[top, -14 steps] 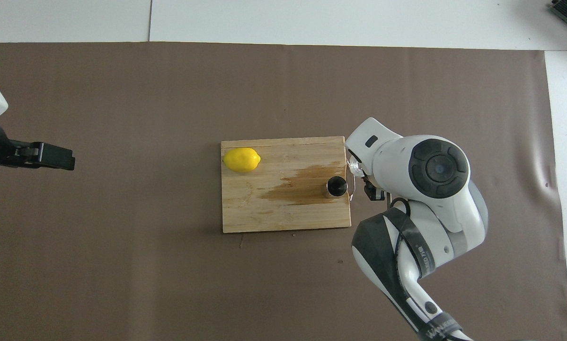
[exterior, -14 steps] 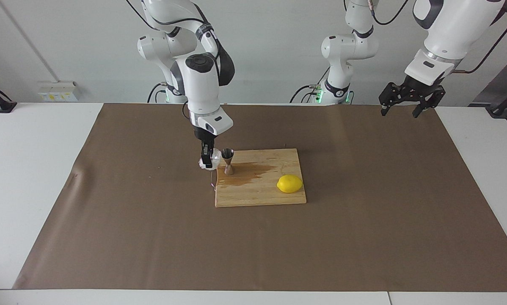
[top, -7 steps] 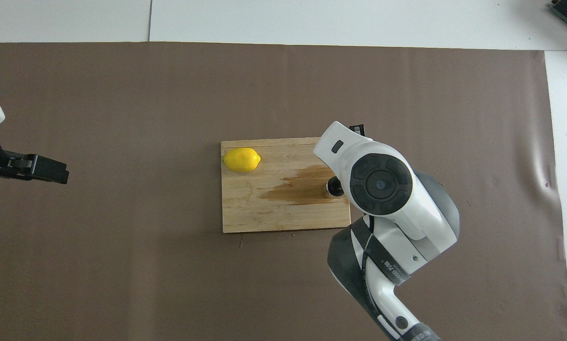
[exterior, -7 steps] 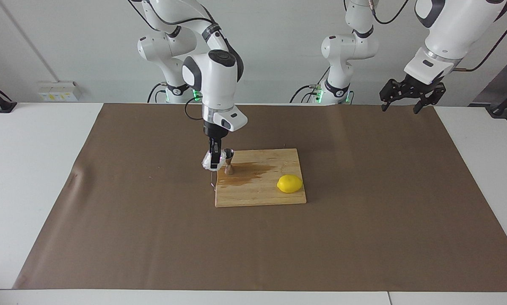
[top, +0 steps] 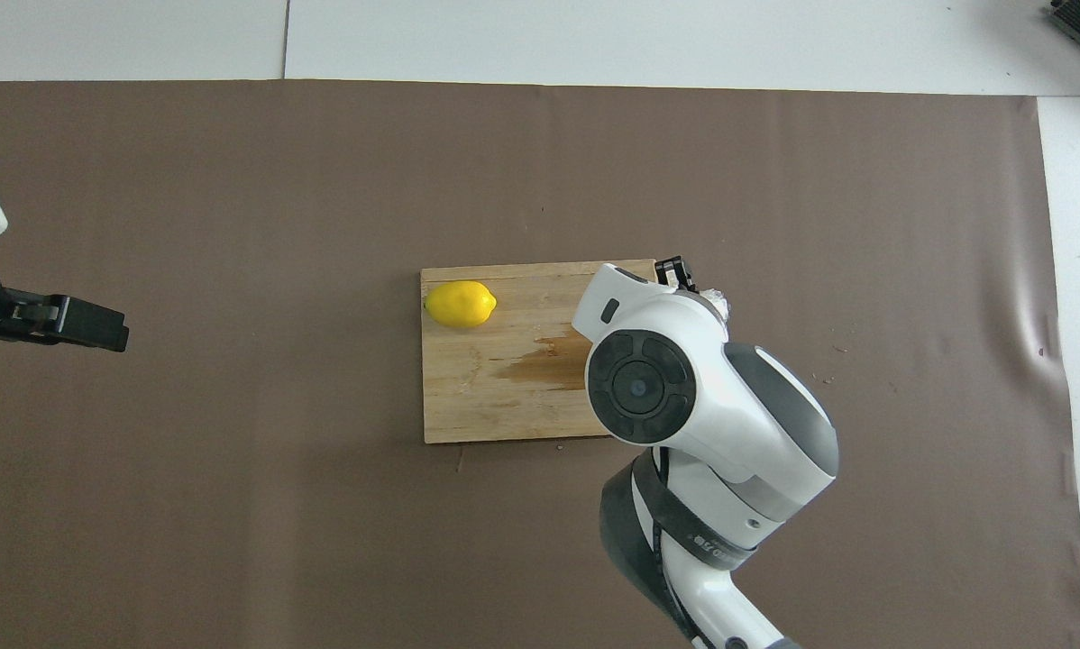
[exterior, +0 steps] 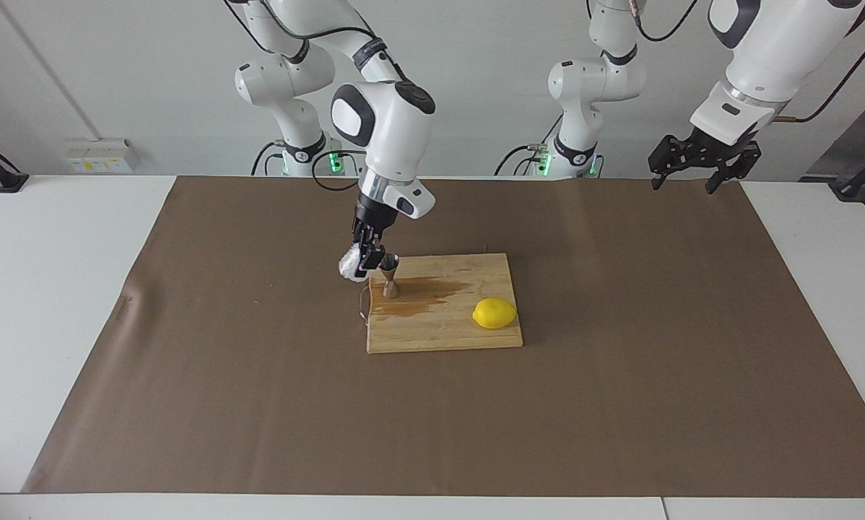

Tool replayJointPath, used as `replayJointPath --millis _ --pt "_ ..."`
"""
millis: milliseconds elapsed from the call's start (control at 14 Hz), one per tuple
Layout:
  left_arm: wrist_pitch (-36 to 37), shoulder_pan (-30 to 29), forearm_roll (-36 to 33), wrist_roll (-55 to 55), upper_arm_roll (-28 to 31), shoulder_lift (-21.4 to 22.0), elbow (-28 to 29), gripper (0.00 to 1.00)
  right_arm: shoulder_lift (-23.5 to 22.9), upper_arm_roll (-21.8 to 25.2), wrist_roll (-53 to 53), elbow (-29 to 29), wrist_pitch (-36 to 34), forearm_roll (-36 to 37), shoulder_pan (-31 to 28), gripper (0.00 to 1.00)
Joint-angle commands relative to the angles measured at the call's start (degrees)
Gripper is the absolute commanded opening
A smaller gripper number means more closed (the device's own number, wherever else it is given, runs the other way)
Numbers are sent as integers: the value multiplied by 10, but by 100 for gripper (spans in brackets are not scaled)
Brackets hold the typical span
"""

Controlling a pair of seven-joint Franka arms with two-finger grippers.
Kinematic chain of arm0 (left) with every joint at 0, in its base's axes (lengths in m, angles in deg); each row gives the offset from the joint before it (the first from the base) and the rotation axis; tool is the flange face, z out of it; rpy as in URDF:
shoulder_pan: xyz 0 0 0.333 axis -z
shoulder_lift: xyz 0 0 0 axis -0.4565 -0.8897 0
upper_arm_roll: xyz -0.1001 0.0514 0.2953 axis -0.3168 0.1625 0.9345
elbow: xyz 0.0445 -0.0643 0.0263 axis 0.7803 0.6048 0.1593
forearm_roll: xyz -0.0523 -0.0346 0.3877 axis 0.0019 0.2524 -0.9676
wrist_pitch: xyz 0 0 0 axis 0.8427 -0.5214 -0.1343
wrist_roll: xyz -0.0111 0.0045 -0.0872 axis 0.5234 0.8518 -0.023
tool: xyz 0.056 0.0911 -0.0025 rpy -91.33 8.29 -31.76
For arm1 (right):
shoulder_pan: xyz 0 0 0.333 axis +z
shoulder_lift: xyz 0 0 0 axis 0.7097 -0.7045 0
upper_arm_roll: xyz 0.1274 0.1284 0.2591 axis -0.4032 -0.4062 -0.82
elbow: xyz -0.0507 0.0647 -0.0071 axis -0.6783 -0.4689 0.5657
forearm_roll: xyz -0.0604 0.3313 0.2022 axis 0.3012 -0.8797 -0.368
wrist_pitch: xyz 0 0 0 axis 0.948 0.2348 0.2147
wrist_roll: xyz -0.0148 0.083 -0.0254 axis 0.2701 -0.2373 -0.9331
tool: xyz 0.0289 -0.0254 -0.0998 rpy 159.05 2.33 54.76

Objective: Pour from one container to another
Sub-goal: 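Tilt the white cup with the right gripper to pour into the metal cup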

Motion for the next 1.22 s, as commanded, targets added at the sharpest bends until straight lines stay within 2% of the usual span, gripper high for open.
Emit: replayJointPath --millis 0,143,430,501,1146 --pt "6 4 -12 5 5 11 8 100 3 -4 6 -8 -16 36 0 0" --pt "6 4 -12 5 4 11 8 100 1 -6 6 -8 -23 79 19 0" --pt "6 4 -12 5 5 11 8 100 -1 -7 6 -6 -40 106 27 0" --pt "6 4 -12 5 4 11 8 100 -7 -8 6 -6 -51 125 47 0" --pt "6 4 -12 5 5 11 8 100 16 -8 6 46 -55 168 54 0"
